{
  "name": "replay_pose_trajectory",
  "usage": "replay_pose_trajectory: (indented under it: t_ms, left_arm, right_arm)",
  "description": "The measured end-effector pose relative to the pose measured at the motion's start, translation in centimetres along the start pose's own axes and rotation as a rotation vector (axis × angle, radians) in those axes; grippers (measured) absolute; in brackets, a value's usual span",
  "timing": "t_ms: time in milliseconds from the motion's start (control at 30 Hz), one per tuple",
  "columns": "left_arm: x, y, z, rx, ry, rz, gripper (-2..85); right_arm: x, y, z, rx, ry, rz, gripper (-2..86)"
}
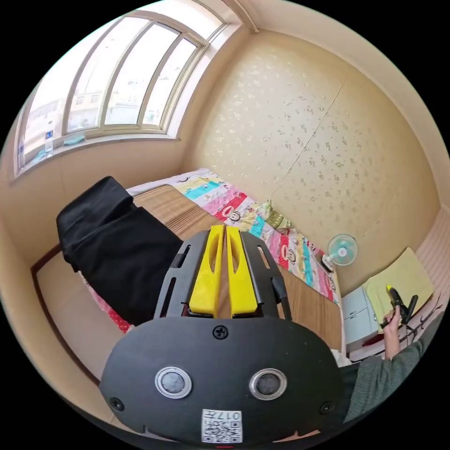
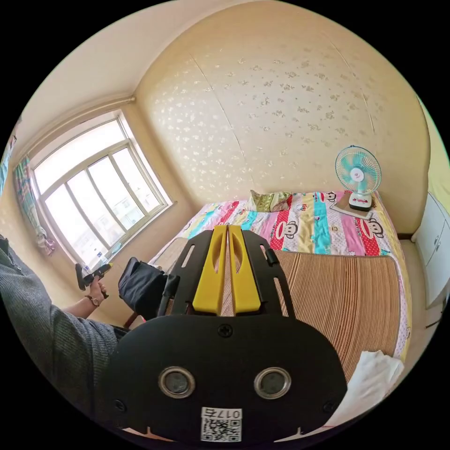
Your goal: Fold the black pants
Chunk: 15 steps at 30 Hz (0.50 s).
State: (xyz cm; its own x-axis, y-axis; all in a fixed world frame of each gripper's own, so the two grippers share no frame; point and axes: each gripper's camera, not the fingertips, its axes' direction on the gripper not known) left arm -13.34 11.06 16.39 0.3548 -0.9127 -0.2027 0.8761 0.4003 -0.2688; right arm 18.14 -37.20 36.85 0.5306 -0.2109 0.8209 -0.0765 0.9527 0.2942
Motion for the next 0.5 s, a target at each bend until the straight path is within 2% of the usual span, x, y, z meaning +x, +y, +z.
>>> replay_pose_trajectory:
  t_ms: [100,267,400,500]
  left_arm:
    - [-3.4,-1.7,-1.8,-0.076,-0.05,-0.061,-0.4]
    - [-6.4,-5.1,-0.5,-0.31,-0.2,-0.008,5.8]
    - [-8.3,-7.2,1.4,-0.457,-0.193,-0.013,8.8]
    - [-10.3,-10.2,0.4,-0.465,-0.161,-0.062,8.9]
  right_arm:
    - [-2.7,2.1,2.1,0.036,-0.06,-0.004,0.4]
    - [-6.8,6.6,5.9,0.04,0.054,0.009,0.5]
    - [-7.0,8.2,8.3,-0.099,0.058,0.099,0.5]
    - [-6.4,9.7,8.7,-0.131,0.086,0.155,0.5]
